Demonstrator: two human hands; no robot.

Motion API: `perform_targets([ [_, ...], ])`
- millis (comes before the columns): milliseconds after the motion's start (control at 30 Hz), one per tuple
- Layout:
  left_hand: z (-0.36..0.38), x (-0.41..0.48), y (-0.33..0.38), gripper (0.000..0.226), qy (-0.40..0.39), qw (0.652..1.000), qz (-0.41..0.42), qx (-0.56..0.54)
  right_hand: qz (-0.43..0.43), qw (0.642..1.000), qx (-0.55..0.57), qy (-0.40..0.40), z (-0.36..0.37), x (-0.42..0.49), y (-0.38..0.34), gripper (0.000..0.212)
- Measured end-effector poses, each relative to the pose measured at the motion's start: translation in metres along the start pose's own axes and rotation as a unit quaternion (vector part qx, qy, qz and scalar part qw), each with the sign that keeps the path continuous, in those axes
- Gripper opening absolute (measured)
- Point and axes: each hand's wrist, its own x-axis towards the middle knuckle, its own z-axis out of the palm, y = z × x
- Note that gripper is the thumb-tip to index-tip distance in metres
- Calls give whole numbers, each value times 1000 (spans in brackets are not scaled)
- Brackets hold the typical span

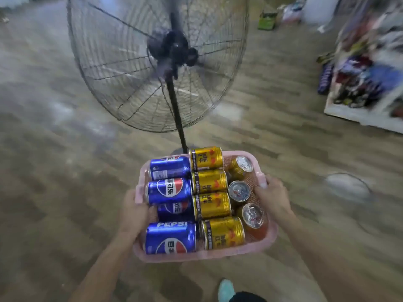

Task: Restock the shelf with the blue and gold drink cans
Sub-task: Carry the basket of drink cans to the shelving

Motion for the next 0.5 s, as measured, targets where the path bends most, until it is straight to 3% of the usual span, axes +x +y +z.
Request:
perform_targets([
  [67,38,4,19,10,-46,999,12,-5,26,999,4,24,-34,9,21,8],
  [233,122,13,72,29,-113,991,62,37,101,990,35,93,-103,27,73,7],
  [367,191,29,108,6,-192,972,90,97,120,978,68,159,-146,31,110,22],
  [500,265,39,146,13,-242,956,118,113,160,962,82,204,-184,44,135,26],
])
